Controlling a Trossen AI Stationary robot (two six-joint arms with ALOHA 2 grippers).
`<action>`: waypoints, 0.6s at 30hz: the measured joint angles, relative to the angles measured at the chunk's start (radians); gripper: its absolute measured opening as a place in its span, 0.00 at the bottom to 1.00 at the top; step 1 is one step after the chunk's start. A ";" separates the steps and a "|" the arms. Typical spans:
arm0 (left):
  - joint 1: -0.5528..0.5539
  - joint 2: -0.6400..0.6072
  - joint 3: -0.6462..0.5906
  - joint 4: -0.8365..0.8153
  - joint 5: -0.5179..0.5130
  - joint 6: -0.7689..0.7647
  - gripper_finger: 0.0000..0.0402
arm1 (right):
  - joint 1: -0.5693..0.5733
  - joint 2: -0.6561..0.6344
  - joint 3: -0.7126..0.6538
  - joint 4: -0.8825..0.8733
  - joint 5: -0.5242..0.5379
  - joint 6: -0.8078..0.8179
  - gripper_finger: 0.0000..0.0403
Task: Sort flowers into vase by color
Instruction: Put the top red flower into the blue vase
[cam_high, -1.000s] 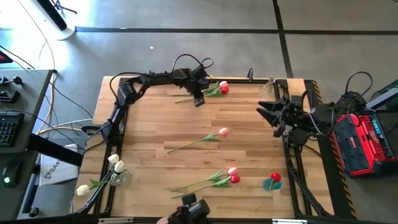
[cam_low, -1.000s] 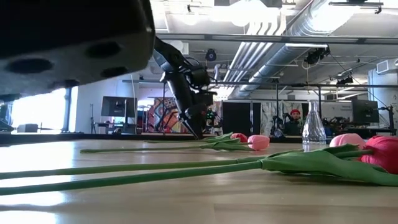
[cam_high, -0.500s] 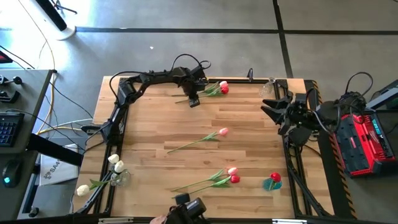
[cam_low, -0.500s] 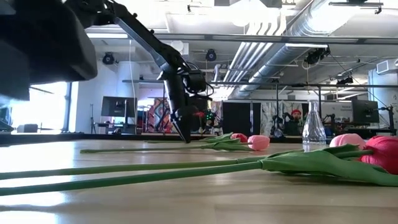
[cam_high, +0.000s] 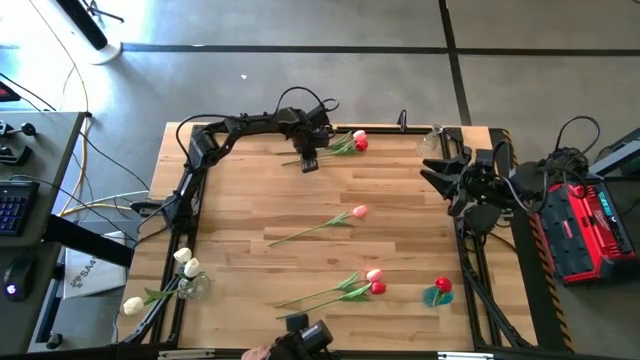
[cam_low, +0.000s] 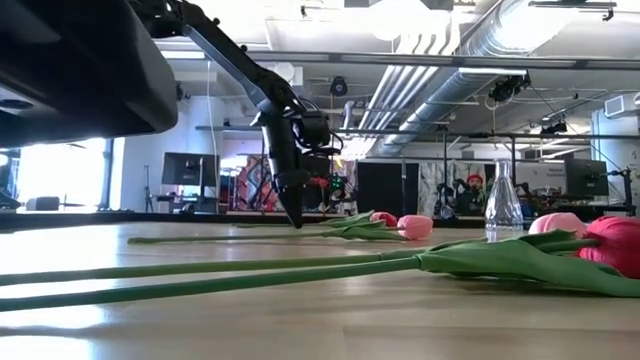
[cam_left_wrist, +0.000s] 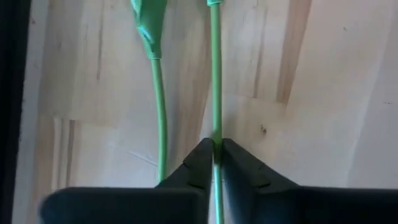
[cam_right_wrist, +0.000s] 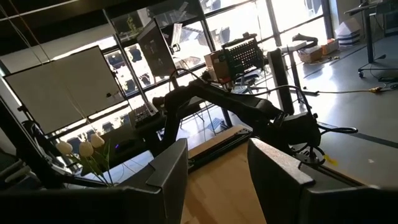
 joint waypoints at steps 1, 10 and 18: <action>-0.001 0.000 0.000 -0.002 0.004 0.000 0.02 | 0.000 0.000 0.000 0.000 0.000 0.000 0.39; -0.001 0.000 0.000 -0.003 0.007 -0.111 0.00 | 0.000 0.000 0.000 -0.002 0.000 0.000 0.39; -0.006 -0.074 -0.002 -0.008 0.023 -0.153 0.00 | 0.000 0.001 0.000 -0.017 0.050 0.016 0.39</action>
